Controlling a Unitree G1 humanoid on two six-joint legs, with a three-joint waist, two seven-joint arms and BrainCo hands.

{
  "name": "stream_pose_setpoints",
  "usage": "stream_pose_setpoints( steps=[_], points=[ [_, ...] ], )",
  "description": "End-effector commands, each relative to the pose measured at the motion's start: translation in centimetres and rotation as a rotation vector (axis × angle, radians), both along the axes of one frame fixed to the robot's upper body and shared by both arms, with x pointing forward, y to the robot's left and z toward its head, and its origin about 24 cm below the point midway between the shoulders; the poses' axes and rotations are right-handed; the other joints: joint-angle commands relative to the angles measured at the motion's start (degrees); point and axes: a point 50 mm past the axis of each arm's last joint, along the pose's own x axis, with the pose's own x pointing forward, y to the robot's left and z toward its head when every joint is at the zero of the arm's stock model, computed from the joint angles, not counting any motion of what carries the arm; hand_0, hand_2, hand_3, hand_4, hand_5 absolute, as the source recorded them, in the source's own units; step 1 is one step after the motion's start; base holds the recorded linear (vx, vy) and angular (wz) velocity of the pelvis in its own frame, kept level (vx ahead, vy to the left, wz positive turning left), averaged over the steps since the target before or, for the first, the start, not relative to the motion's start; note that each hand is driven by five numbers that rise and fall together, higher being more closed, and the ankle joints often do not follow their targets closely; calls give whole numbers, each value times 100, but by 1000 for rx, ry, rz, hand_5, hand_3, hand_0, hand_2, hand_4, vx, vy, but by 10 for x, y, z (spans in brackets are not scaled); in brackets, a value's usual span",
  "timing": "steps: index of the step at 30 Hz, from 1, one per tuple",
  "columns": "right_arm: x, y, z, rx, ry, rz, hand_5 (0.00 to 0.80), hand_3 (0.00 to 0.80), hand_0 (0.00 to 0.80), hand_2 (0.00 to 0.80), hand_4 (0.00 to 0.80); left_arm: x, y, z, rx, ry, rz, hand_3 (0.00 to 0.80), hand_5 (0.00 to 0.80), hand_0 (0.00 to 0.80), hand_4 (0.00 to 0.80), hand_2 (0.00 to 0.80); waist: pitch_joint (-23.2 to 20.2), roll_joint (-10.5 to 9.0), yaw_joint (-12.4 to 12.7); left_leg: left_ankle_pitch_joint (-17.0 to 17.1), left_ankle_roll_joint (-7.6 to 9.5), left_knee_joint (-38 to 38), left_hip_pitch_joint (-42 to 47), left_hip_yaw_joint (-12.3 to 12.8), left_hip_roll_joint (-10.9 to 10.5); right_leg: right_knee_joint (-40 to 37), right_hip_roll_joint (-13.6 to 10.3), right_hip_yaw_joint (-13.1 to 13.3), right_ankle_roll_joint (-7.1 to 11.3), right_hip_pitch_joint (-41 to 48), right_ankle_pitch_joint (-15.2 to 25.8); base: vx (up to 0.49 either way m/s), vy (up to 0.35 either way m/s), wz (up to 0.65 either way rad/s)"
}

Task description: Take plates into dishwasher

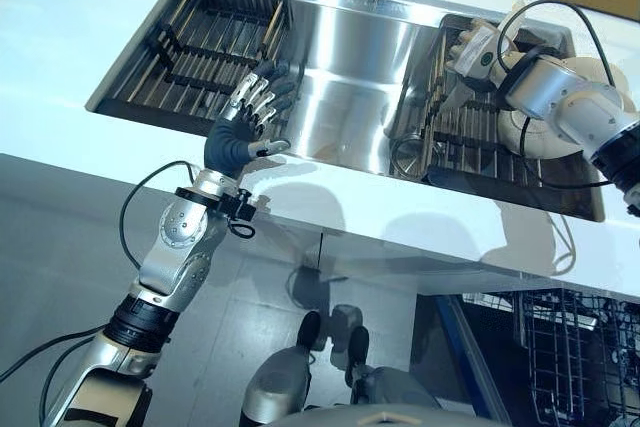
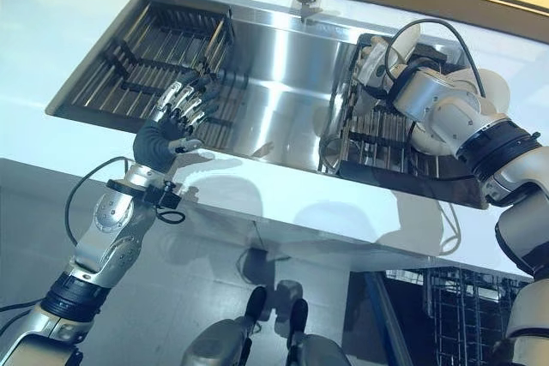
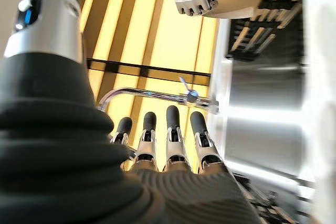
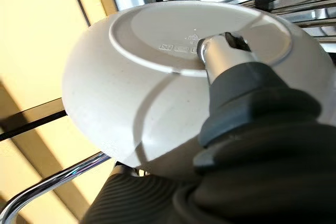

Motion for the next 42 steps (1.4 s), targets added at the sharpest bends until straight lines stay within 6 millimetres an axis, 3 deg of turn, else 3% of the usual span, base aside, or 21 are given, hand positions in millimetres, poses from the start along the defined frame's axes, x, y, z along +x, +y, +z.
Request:
stream_pose_setpoints(
  steps=[1,16,22,26,31,42],
  points=[
    [-8,-2,51,43,-157,28,800,800,800,800,800,-8,-6,9,-34,-60,-49,0,0,0,0,0,-940,-253,-30,-670,-6,-2,176,506,36,20,-64,-66,325,94,-169,13,6,-16],
    [-31,-25,104,220,-366,98,800,800,800,800,800,1,-11,12,-39,-19,-72,0,0,0,0,0,-1709,-220,-424,-915,-23,-2,638,872,134,20,45,268,356,443,-274,-21,-5,-13],
    [-48,-60,117,484,-469,74,800,800,800,800,800,11,-10,4,-32,43,-29,0,0,0,0,0,-1834,-149,-715,-991,-1,-2,743,1142,194,20,79,496,386,444,-224,-32,6,-29],
    [-60,-85,114,614,-529,64,800,800,800,800,800,14,-6,7,-42,35,-10,0,0,0,0,0,-1866,-116,-875,-1015,5,-2,781,1285,230,20,101,627,403,435,-197,-23,2,-25],
    [-78,-117,85,733,-559,27,800,800,800,800,800,16,-4,16,-59,12,27,0,0,0,0,0,-1847,-20,-1214,-1046,38,-2,862,1489,295,20,153,867,408,426,-166,-15,-4,-25],
    [-113,-157,10,1004,-557,-86,800,800,800,800,800,18,7,19,-127,22,137,0,0,0,0,0,-1827,75,-1795,-1107,71,-2,930,1906,412,20,270,1356,439,302,-107,5,-15,-29]
  ],
)
